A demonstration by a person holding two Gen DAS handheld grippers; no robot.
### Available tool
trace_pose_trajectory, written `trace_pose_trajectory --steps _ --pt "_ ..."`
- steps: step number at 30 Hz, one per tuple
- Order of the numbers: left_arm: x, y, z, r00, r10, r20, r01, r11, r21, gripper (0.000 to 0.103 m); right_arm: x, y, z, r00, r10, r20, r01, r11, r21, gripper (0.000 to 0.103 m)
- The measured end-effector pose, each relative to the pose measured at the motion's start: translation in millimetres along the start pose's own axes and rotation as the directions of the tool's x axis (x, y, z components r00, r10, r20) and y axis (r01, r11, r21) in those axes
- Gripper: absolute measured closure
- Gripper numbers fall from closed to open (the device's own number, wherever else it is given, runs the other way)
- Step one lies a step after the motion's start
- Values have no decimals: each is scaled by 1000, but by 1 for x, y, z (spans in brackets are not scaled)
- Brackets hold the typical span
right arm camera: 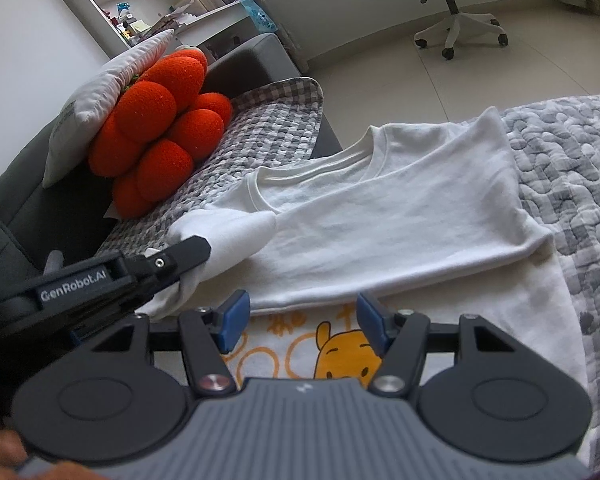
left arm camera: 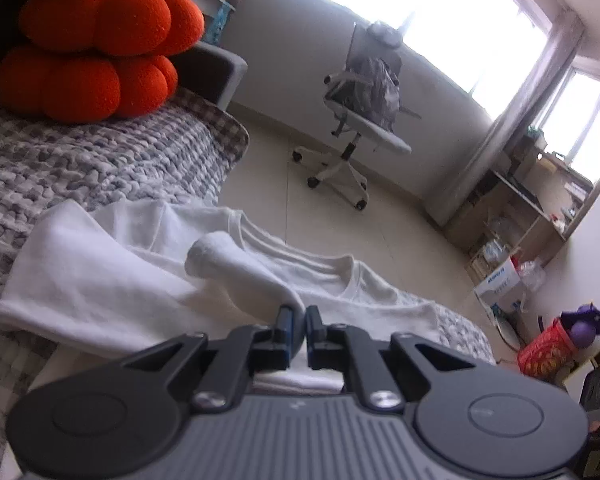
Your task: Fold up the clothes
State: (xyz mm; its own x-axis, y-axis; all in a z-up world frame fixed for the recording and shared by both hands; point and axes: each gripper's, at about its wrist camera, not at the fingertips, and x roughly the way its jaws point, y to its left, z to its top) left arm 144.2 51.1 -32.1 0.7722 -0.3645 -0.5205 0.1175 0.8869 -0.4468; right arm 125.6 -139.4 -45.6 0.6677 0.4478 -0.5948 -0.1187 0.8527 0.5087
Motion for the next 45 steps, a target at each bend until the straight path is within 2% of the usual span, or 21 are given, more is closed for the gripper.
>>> trace_pose_trajectory --steps 6,10,12,14,16,23,29,34,40,45 --pt "7 0 -1 998 -9 -69 11 999 40 95 1 1 0 1000 -3 -3 3 1000 -1 39" --pt "8 0 -1 996 -2 -93 8 998 67 84 1 1 0 1000 -4 -2 4 1000 -2 37" --pt "5 1 0 996 2 -94 4 998 66 80 0 1 0 1000 -5 0 5 1000 -3 37" --pt "0 3 4 996 1 -89 4 999 52 70 0 2 0 1000 -5 2 5 1000 -5 37" --pt "-6 7 8 997 3 -78 0 999 37 64 0 3 1 1000 -6 4 6 1000 -9 37" --pt "-30 33 21 997 71 -44 -72 997 -33 55 2 13 5 1000 -5 8 5 999 -38 34" --pt "-47 63 30 984 181 3 -180 979 -101 52 9 31 7 1000 -3 13 4 995 -96 32" --pt "-47 87 33 964 265 -10 -264 955 -139 54 19 51 5 1000 -11 4 11 986 -166 32" --pt "-40 102 29 952 304 -45 -307 936 -170 56 36 80 -2 999 -33 2 32 955 -294 32" --pt "-40 106 28 947 316 -49 -320 931 -177 56 61 97 -10 994 -111 9 105 907 -408 32"
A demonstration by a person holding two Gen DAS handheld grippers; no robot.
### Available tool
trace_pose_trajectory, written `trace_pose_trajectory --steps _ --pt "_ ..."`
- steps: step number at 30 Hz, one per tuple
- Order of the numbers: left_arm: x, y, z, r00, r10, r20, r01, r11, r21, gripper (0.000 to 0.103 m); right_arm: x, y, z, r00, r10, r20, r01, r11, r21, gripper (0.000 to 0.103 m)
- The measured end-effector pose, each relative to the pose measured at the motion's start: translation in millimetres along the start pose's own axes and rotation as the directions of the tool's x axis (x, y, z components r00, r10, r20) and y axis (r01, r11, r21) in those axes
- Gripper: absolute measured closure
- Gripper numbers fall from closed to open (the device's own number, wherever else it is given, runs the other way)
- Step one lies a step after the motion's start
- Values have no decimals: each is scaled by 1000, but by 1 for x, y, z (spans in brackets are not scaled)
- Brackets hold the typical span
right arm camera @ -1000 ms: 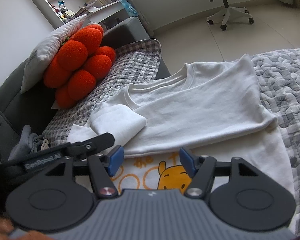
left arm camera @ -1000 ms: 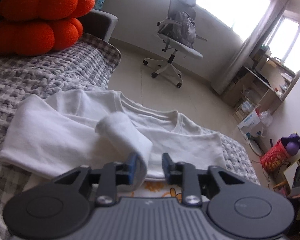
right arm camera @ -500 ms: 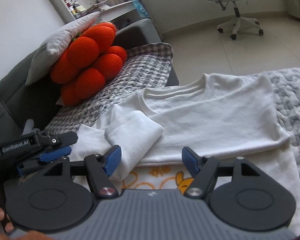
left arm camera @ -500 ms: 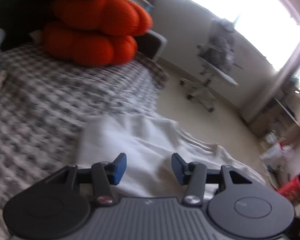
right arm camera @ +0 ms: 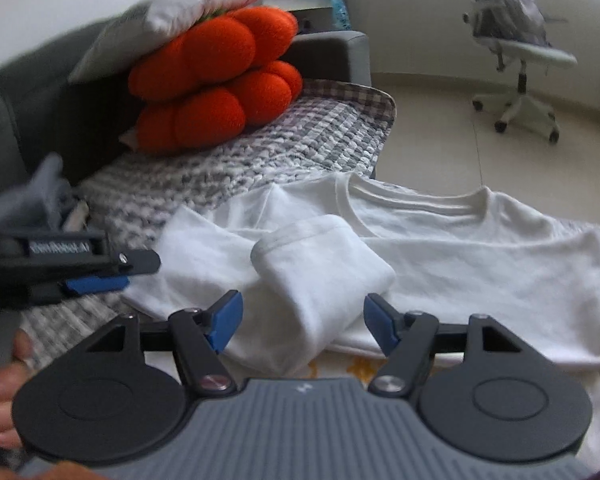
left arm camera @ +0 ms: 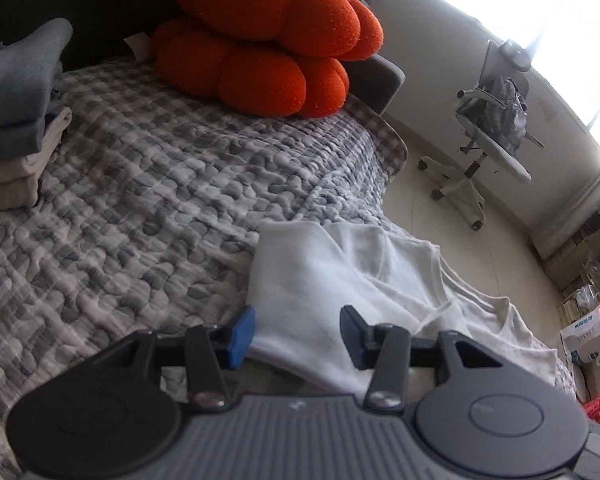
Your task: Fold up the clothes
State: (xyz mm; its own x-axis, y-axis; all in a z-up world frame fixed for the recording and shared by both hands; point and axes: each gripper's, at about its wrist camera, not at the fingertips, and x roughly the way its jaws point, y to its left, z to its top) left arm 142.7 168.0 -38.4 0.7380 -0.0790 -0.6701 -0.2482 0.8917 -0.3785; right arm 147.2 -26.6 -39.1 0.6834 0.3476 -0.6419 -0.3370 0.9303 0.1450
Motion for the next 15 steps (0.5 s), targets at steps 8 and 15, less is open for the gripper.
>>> trace_pose_trajectory --steps 8,15 --pt "7 9 1 1000 -3 -22 3 1000 7 52 22 -5 -6 995 -104 -9 104 994 29 68" --pt "9 26 3 999 -13 -50 11 999 -42 47 3 -8 6 991 -123 61 117 989 91 91"
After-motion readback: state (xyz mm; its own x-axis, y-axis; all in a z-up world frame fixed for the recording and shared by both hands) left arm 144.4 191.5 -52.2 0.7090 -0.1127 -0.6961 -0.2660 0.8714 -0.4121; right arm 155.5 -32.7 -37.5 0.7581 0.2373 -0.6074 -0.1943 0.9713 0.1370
